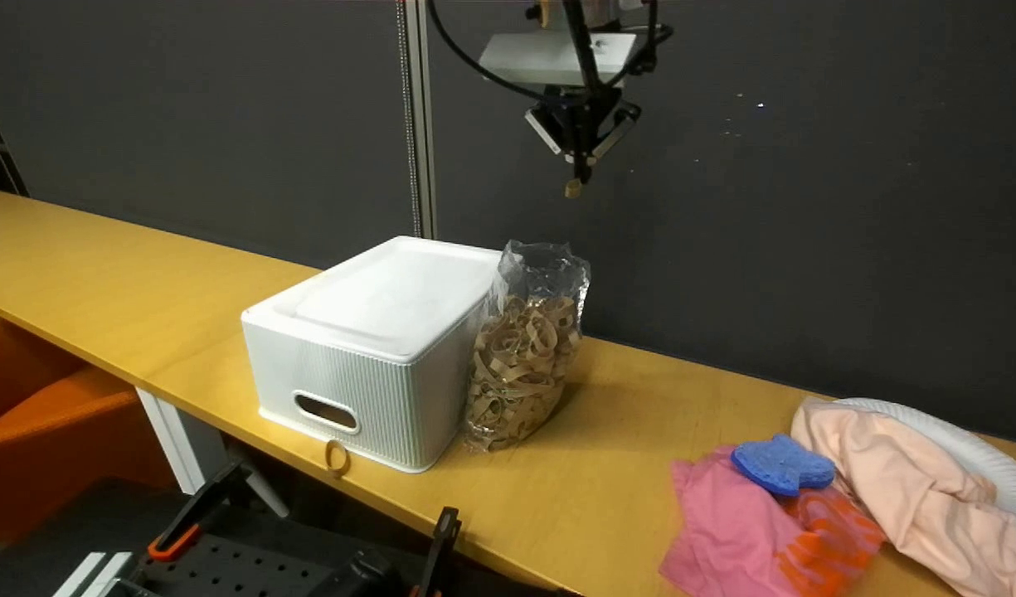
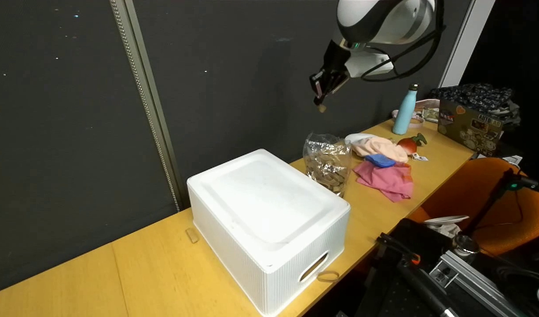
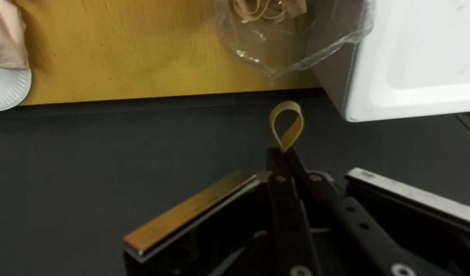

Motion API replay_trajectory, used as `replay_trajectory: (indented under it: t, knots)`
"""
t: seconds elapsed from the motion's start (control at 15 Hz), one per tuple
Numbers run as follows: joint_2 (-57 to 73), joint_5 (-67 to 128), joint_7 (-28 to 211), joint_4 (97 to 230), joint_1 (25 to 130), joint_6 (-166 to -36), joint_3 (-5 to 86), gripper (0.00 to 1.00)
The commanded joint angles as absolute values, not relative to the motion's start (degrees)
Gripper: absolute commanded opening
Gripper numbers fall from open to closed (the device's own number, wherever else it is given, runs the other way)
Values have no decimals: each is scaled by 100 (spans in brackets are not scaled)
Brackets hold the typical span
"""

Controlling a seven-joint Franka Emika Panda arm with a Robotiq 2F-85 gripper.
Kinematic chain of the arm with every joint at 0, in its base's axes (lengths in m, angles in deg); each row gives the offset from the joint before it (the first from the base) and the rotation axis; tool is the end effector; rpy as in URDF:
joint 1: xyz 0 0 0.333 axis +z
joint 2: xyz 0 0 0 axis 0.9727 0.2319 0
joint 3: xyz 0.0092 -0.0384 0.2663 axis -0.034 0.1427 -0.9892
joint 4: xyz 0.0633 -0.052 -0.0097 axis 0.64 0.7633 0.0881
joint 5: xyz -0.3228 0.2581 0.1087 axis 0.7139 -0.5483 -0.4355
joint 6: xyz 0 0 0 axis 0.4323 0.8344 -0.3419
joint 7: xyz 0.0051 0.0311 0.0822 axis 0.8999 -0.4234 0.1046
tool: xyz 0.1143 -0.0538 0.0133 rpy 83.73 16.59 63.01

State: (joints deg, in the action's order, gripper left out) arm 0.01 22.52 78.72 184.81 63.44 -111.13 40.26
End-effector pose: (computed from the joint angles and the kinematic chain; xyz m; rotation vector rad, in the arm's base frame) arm 0.6230 -0.1839 0.3489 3.0371 -0.3282 0.6198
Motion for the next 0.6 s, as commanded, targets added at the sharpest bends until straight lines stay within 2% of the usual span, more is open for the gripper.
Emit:
replay_trajectory:
  t: [0.0, 0.53]
  knots:
    - [-242, 2423, 8111, 18809, 6629, -10830, 4142, 1]
    - [341, 2502, 8188, 18920, 6749, -10892, 4162, 1]
